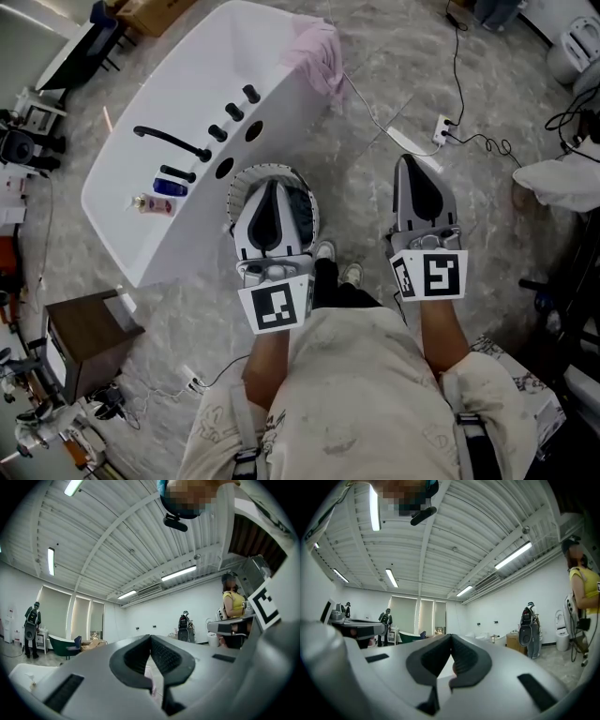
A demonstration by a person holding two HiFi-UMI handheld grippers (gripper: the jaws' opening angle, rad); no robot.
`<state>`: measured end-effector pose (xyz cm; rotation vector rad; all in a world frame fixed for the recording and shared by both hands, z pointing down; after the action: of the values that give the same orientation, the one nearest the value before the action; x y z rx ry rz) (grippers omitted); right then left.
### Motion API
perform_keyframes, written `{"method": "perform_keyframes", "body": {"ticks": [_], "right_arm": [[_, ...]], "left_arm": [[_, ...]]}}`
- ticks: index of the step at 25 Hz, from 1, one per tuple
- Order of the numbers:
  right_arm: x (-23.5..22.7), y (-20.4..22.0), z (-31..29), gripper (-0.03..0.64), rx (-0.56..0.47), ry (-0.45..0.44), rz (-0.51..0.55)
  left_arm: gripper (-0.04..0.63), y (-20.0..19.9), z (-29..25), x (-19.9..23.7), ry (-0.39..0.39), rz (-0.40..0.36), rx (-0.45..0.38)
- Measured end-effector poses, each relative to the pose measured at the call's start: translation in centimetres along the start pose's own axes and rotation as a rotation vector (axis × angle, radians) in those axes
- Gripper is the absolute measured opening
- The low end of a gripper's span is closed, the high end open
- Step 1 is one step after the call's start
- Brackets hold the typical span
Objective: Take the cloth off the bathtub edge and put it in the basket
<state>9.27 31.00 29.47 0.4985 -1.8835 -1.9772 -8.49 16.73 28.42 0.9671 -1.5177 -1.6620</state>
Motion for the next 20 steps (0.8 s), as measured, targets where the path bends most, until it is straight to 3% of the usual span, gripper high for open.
{"method": "perform_keyframes", "body": {"ticks": [13, 20], "right_arm": [[-2.1, 1.0, -8.9, -0.011, 0.014, -0.003, 0.063], [-1.2, 0.9, -17.7, -0.011, 0.014, -0.054, 0.091]], "left_arm": [[0.003, 2.8, -9.0, 2.4, 0.007, 0.055, -0.027], [0.003, 4.1, -15.1, 7.1, -0.034, 0.068, -0.008]]}}
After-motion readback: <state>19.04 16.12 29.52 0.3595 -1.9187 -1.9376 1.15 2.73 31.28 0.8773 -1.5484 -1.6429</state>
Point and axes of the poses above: the fingertips, and each gripper's own axes: z backward along the fingers, x to its left, y out of its underside, the point moved 8 cm from there along z, backward along the fingers, and after that the axes turned 2 degrees about y, right-handed, at the moved point
